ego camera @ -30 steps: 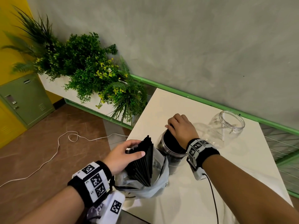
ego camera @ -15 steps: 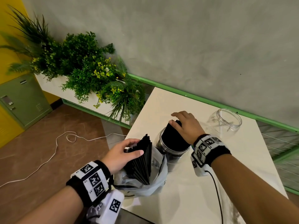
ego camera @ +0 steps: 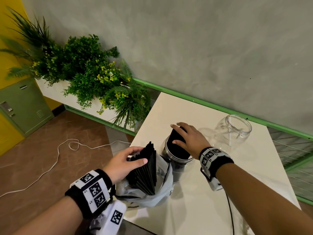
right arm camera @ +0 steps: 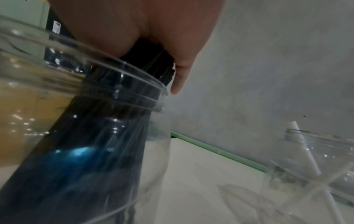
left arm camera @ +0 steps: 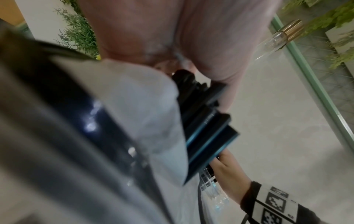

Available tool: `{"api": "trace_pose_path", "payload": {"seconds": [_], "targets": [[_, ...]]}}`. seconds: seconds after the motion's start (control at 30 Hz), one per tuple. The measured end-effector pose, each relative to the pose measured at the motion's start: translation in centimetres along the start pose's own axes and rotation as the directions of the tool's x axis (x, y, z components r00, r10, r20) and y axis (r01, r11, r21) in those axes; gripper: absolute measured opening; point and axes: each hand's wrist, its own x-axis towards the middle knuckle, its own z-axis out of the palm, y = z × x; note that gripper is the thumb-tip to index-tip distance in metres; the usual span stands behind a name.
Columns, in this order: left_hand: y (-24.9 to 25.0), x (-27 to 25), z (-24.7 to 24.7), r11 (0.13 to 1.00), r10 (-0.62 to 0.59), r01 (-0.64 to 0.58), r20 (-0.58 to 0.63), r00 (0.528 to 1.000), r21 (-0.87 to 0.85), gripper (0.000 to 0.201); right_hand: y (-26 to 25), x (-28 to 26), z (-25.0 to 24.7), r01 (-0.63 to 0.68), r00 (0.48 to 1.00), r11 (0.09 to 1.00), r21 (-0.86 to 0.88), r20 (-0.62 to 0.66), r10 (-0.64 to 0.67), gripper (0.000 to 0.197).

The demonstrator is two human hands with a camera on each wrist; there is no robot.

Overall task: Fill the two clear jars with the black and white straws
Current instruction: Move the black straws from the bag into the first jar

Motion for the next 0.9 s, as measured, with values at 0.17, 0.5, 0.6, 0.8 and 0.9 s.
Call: {"api": "trace_pose_path", "payload": {"seconds": [0.17,0.5,0.6,0.8,0.9], "targets": [[-0.1,-0.1,0.2,1.000,-0.001,0.001,-0.009,1.000,0.000,0.033,-1.0,0.1,0.6,-0.044,0.984,0.998,0.054,-0.168,0.052,0.055],[-0.3,0.0,0.1,1.000,-0.001,0.001,-0.014,1.000,0.002,0.034,-0.2,1.2,-0.4,-0.049,0.971,0.999,0.002,-0.235,0.048,0.045],[-0.3,0.0,0.1,1.000,-0.002,0.002,-0.013,1.000,0.003,0.035,-0.2,1.1,-0.4,-0.036,0.970,0.999,0.022,-0.241,0.040,0.050],[-0.3,0.1,0.1,1.000,-0.005,0.005,-0.009,1.000,-0.005,0.035,-0.5,1.5,-0.5,-0.055,0.972,0.994,0.096,-0.224,0.075,0.052],[-0.4,0.1,0.1,1.000,-0.002,0.002,-0.007,1.000,-0.015,0.035,-0.3,1.7,-0.5,-0.075,0.967,0.986,0.147,-0.231,0.108,0.052]]}}
